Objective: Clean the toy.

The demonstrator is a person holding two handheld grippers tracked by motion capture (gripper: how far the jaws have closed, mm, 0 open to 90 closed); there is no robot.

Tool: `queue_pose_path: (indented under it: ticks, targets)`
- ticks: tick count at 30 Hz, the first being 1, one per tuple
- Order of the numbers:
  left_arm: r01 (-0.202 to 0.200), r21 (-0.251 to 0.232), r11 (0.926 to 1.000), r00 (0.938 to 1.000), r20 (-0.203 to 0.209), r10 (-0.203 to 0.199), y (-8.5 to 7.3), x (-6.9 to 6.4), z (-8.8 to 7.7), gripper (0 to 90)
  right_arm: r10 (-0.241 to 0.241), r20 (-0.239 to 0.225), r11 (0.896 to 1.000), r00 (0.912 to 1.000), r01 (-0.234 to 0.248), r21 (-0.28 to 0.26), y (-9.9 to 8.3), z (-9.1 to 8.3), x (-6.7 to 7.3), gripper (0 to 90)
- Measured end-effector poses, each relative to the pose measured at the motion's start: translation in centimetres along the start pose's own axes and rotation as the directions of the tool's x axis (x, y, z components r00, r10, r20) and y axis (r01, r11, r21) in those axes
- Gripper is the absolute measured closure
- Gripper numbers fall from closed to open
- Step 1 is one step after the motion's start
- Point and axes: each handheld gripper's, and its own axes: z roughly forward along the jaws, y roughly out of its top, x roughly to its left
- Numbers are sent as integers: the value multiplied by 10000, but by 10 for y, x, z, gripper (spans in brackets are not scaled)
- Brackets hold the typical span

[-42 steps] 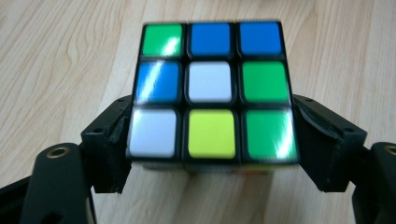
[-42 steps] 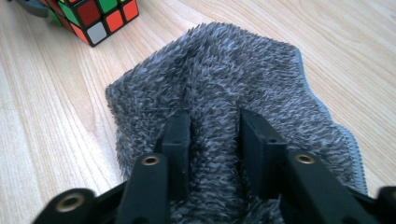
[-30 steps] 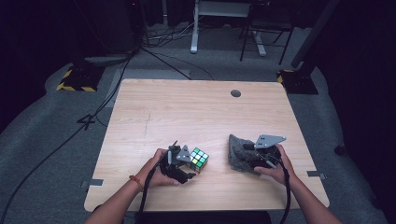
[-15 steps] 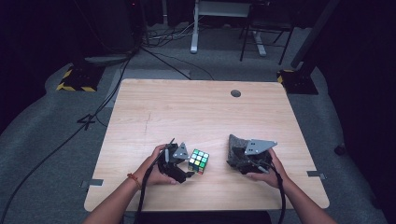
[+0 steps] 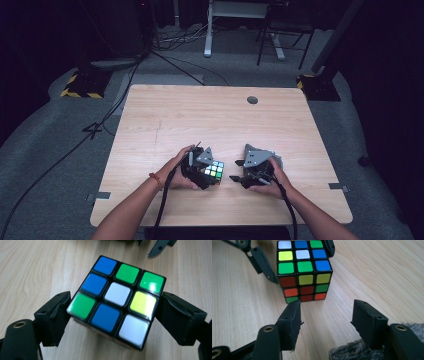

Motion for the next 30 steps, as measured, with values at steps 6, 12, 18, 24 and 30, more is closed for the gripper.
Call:
queue_pose_path:
  ticks: [6,12,18,24,30]
  targets:
    - [17,-74,10000,9997,235,-15,0,-1,-1,278,-127,-59,9999,9999,127,72,4,8,1,424]
    - [-67,-41,10000,9997,223,68,-2,-3,-2,296,-267,-72,9996,9996,267,78,5,9,-1,432]
    - [-164,-87,9998,9997,185,166,-4,-3,0,305,-219,-93,9994,9997,221,274,4,14,-4,437]
    - [-57,-230,9997,9997,245,63,-4,-3,0,308,-245,0,9996,9997,245,164,5,13,-5,444]
    - [115,-406,9991,9997,235,-105,-5,-3,-1,293,-250,-78,9990,9997,247,-361,7,6,-2,456]
